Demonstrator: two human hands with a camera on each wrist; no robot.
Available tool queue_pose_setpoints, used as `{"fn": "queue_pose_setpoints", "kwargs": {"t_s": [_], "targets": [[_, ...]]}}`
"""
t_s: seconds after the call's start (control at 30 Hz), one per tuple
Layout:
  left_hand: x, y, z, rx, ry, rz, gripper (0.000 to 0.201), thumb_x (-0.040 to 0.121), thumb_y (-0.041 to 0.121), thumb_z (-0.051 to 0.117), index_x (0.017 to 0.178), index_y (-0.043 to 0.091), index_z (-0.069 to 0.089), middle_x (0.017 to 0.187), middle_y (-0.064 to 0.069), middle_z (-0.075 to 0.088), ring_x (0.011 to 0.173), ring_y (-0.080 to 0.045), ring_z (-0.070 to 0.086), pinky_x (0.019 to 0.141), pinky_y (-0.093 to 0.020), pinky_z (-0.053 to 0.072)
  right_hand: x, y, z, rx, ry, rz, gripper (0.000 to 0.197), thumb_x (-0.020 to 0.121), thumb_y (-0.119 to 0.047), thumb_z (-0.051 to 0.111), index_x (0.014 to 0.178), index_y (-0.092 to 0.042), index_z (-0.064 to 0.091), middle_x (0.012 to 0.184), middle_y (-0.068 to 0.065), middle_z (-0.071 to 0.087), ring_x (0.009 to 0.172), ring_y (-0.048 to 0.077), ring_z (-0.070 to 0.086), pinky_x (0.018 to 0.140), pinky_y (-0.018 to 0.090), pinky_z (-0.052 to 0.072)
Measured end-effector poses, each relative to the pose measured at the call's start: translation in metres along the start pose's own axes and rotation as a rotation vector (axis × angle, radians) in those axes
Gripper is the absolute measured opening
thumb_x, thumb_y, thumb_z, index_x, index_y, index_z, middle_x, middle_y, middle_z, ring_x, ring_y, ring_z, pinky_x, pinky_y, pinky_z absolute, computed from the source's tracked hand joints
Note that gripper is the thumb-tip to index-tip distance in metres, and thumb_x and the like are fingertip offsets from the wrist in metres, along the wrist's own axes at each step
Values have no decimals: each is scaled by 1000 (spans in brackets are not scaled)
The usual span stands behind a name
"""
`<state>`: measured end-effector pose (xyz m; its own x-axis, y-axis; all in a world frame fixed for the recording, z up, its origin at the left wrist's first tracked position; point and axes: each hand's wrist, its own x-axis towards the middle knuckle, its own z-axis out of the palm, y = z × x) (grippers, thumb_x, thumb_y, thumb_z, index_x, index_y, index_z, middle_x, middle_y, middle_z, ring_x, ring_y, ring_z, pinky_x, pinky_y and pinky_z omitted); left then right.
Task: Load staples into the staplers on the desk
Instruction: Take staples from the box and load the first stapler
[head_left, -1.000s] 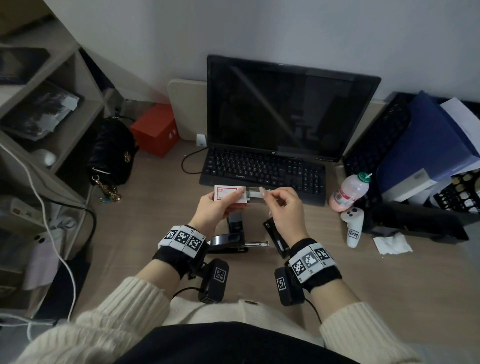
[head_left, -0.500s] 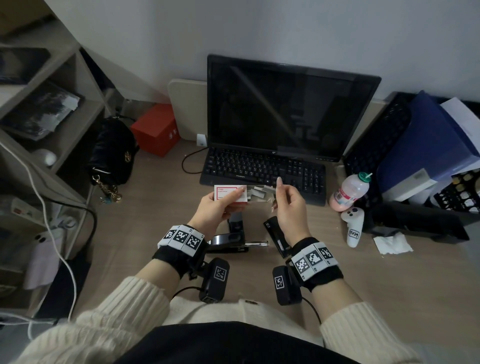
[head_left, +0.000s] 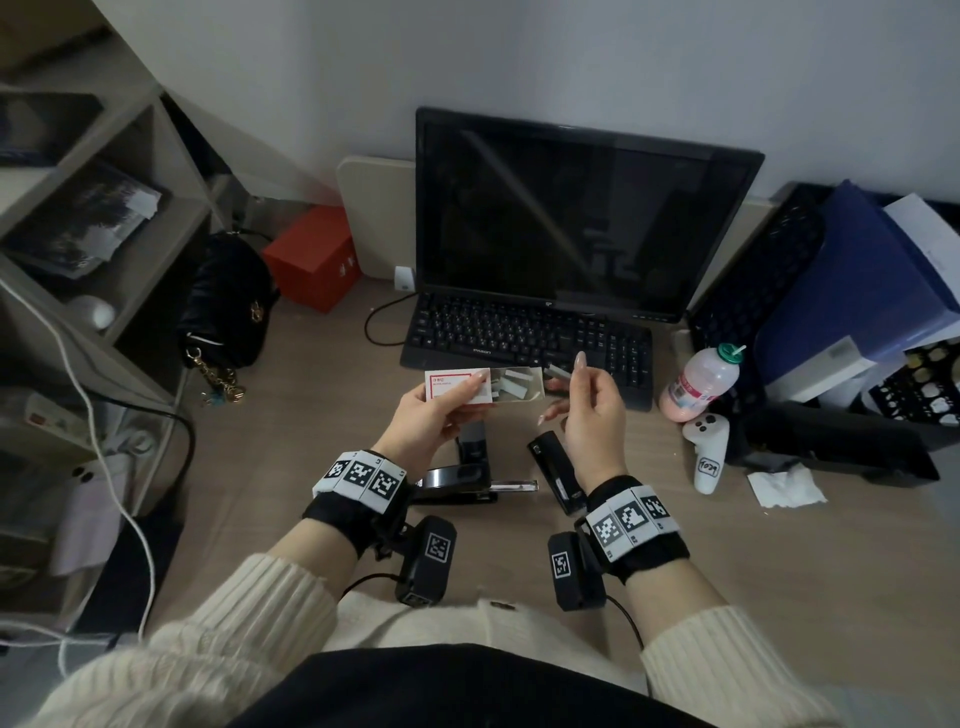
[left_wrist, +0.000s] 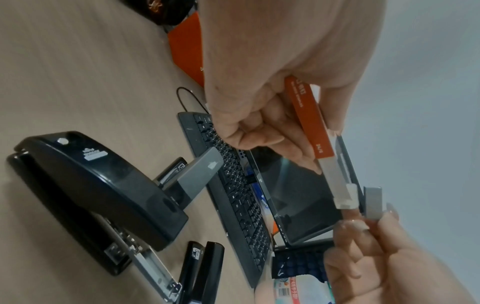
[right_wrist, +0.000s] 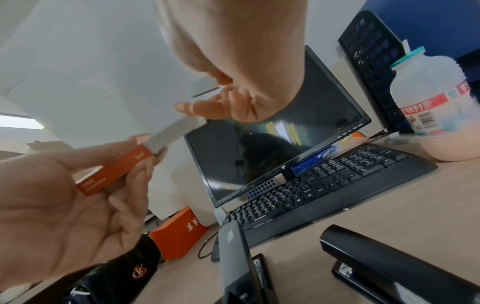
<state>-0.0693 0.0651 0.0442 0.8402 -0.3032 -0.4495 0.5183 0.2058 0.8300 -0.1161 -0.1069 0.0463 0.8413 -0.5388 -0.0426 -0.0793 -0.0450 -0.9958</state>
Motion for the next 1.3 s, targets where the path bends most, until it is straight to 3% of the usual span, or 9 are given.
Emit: {"fn": "queue_pose_setpoints", "kwargs": {"t_s": [0.2, 0.33, 0.43, 0.67, 0.8, 0.93, 1.07, 1.13, 1.3], "targets": [[-4, -5, -4, -7, -2, -4, 35, 90, 26, 68, 120, 9, 64, 99, -3, 75, 77, -10, 71, 59, -16, 45, -8, 9, -3, 17, 1, 36, 26, 98, -34, 49, 89, -11, 57, 78, 4, 68, 52, 11, 64, 50, 17, 48], [-6, -14, -11, 8, 44, -28, 34, 88, 29, 70, 117, 11, 65, 100, -4, 76, 77, -10, 72, 66, -23, 39, -12, 16, -2, 73, -8, 91, 23, 97, -30, 53, 85, -12, 59, 81, 2, 71, 52, 8, 63, 47, 15, 43], [-7, -18, -19, 33, 71, -33, 40, 87, 31, 72, 119, 9, 64, 108, -8, 75, 81, -12, 71, 67, -22, 41, -14, 24, -2, 102, 6, 125, 22, 98, -26, 52, 90, -10, 64, 82, 2, 71, 53, 4, 58, 52, 17, 45], [-12, -25, -33, -6, 95, -60, 24, 90, 29, 67, 111, 16, 67, 93, 0, 76, 76, -10, 71, 64, -23, 41, -16, 45, -3, 294, -8, 331, 29, 95, -31, 56, 94, -4, 68, 80, 5, 70, 55, 4, 53, 56, 15, 47], [-12, -31, -41, -54, 146, -80, 27, 91, 27, 67, 113, 13, 65, 104, -9, 74, 79, -14, 70, 51, -14, 46, -17, 54, -4, 334, -50, 430, 25, 89, -34, 62, 93, -9, 66, 80, 1, 72, 61, 5, 62, 57, 14, 48], [-11, -36, -46, -72, 174, -104, 24, 90, 26, 68, 110, 13, 66, 96, -7, 75, 73, -12, 72, 47, -13, 44, -14, 73, -5, 159, -122, 457, 11, 85, -22, 70, 91, -13, 68, 80, -2, 71, 63, 4, 63, 55, 14, 45], [-13, -40, -50, -76, 190, -120, 19, 90, 22, 68, 106, 12, 65, 85, -2, 75, 67, -9, 72, 47, -12, 44, -10, 103, -10, -102, -113, 543, 24, 87, -19, 70, 105, -5, 70, 79, 0, 67, 69, 10, 59, 57, 17, 41], [-13, -43, -53, -77, 215, -134, 26, 89, 23, 70, 111, 9, 65, 90, -5, 75, 68, -9, 71, 48, -13, 46, -10, 111, -10, -233, -131, 553, 19, 87, -15, 69, 102, -2, 70, 79, 3, 64, 71, 13, 54, 58, 15, 41], [-11, -47, -61, -68, 267, -155, 44, 85, 27, 74, 122, 4, 64, 97, -6, 73, 74, -12, 69, 51, -14, 47, -10, 134, -1, -414, -159, 600, 20, 77, -33, 78, 80, -13, 77, 92, 5, 73, 101, 24, 63, 89, 30, 46]]}}
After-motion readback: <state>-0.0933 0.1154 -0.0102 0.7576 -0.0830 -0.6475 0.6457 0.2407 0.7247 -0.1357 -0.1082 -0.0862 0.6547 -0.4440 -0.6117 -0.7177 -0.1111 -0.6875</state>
